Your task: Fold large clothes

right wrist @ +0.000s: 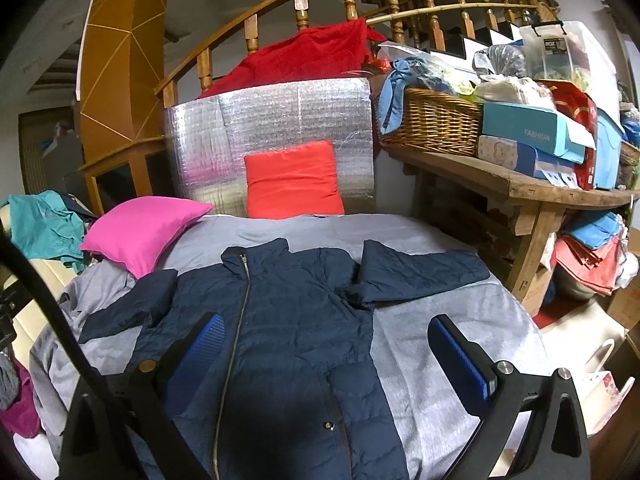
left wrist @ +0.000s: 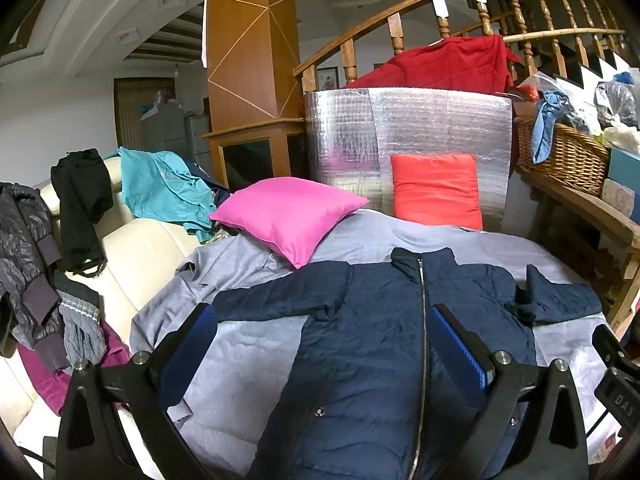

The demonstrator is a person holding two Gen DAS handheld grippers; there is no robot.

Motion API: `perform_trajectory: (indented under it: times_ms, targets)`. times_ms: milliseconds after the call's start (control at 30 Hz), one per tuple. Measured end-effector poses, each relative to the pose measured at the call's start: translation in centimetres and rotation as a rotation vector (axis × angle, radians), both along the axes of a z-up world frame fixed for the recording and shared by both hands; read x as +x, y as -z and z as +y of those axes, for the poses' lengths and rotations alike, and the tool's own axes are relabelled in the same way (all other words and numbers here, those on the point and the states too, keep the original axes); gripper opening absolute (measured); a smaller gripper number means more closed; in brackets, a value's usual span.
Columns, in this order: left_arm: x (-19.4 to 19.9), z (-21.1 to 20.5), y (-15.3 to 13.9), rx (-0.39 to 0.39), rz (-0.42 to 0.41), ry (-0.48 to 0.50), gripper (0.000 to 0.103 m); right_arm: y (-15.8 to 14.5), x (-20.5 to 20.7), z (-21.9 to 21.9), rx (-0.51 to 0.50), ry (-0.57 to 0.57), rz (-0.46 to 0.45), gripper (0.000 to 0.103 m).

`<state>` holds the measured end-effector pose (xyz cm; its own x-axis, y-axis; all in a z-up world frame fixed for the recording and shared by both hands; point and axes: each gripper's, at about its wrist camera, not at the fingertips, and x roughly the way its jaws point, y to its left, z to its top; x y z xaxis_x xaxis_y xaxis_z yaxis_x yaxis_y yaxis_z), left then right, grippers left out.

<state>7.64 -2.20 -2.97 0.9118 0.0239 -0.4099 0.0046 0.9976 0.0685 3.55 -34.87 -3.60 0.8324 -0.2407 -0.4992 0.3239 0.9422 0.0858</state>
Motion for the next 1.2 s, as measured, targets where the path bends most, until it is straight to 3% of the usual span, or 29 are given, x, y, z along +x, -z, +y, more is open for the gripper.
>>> perform_trajectory:
  times_ms: [533, 1200]
  targets:
    - [1.4, 0.5, 0.6, -0.008, 0.013, -0.009, 0.103, 0.0, 0.7, 0.8, -0.016, -0.011, 0.004, 0.103]
    - [9.9, -1.9, 4.6, 0.017, 0.090, -0.010, 0.103, 3.9, 9.0, -1.0, 0.018, -0.015, 0.054, 0.103]
